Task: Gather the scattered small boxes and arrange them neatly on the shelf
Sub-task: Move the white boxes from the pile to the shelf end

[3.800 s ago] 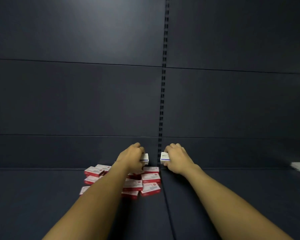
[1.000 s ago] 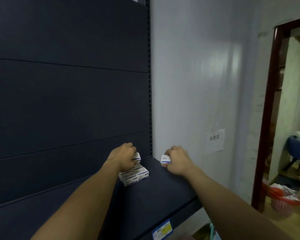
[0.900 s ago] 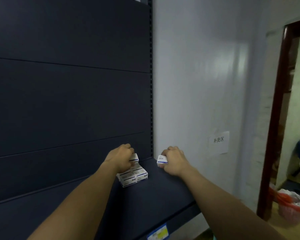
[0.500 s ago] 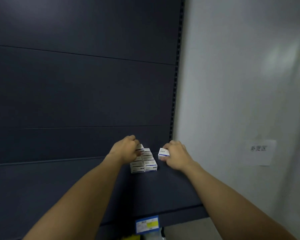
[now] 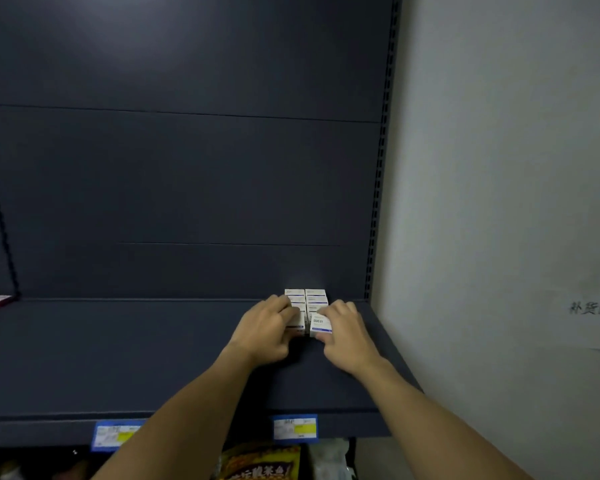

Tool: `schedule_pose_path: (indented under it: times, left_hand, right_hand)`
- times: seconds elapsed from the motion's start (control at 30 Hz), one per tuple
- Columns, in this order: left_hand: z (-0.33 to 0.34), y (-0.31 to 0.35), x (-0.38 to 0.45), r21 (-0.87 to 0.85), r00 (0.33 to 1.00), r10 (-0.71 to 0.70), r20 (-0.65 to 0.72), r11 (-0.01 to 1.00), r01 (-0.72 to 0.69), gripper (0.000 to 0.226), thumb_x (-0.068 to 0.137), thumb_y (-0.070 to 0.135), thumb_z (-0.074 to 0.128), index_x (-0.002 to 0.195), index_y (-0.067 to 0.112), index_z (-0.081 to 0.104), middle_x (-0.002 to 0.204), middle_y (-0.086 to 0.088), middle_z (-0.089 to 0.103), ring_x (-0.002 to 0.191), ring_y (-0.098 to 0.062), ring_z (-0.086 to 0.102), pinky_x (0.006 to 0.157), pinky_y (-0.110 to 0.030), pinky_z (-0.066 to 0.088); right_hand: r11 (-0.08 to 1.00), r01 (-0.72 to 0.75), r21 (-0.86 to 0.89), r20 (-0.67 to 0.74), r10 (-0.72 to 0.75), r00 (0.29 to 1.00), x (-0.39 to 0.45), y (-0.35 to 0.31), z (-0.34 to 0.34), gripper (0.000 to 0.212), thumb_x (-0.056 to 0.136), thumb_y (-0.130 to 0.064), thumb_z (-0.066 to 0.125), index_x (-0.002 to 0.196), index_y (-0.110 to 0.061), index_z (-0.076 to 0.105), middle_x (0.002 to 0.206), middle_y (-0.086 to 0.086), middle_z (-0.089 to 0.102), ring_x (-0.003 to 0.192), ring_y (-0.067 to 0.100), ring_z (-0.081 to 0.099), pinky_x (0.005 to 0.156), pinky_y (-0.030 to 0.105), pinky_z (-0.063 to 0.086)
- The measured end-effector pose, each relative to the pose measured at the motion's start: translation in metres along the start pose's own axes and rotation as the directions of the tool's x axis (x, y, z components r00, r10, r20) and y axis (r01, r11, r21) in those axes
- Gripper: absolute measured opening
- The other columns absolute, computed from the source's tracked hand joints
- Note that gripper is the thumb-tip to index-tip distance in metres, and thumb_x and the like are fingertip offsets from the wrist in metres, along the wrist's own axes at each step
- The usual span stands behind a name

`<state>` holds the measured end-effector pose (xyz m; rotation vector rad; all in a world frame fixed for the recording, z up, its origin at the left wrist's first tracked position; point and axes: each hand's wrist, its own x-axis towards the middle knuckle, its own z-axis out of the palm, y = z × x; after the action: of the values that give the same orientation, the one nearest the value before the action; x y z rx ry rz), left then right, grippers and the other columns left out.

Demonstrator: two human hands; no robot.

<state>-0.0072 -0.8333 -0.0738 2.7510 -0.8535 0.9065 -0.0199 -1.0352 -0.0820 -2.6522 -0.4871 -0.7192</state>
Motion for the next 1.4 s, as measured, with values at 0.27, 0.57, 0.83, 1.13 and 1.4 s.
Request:
schedule_pose_path:
  times: [0.27,0.57,0.83,1.13,1.4]
  left_hand:
    - [0.023,0.002,-0.002,-0.122,0.999,-0.023,-0.023,0.992,0.02,0.037,0.088,0.045,0.062,0.114,0.019,0.069,0.105,0.005,0.058,0.092,-0.018,0.054,0.076,-0.034,0.049]
    - [0.034,-0.007,-0.001,-0.149,1.0,-0.009,0.016,0.989,0.011,0.047,0.088,0.051,0.053,0.122,0.023,0.069,0.109,0.007,0.052,0.097,-0.018,0.044,0.089,-0.036,0.045]
    - [0.035,-0.006,-0.004,-0.13,0.999,-0.018,0.028,0.991,0.021,0.048,0.09,0.048,0.054,0.129,0.023,0.066,0.114,0.006,0.051,0.097,-0.017,0.041,0.089,-0.034,0.046]
    - [0.031,-0.003,-0.005,-0.113,0.998,-0.038,0.058,0.993,0.044,0.052,0.091,0.048,0.052,0.136,0.022,0.06,0.117,0.007,0.048,0.099,-0.016,0.039,0.087,-0.034,0.047]
    - [0.029,-0.001,-0.005,-0.127,0.991,-0.106,0.08,0.985,0.115,0.064,0.085,0.057,0.05,0.141,0.025,0.052,0.123,0.011,0.046,0.106,-0.011,0.039,0.092,-0.03,0.047]
  right_hand:
    - [0.999,-0.003,0.052,-0.049,0.006,0.999,-0.001,0.006,0.013,0.047,0.085,-0.017,0.072,0.129,-0.015,0.058,0.122,-0.004,0.051,0.11,0.017,0.042,0.102,0.03,0.038]
    - [0.999,0.021,0.048,-0.076,-0.018,0.997,-0.005,0.007,0.018,0.045,0.085,-0.017,0.072,0.128,-0.016,0.058,0.119,-0.006,0.05,0.109,0.014,0.041,0.102,0.026,0.038]
    - [0.998,0.032,0.058,-0.049,-0.03,0.998,-0.006,0.01,0.019,0.046,0.088,-0.02,0.071,0.131,-0.015,0.058,0.121,-0.006,0.05,0.111,0.013,0.041,0.104,0.027,0.038]
    - [0.996,0.044,0.082,-0.033,-0.041,0.999,-0.005,0.012,0.021,0.046,0.091,-0.024,0.069,0.135,-0.015,0.058,0.121,-0.006,0.044,0.114,0.011,0.037,0.107,0.019,0.033]
    - [0.998,0.019,0.055,-0.026,-0.018,1.0,-0.004,0.012,0.021,0.043,0.09,-0.029,0.07,0.13,-0.021,0.058,0.123,-0.009,0.049,0.112,0.012,0.041,0.104,0.028,0.039]
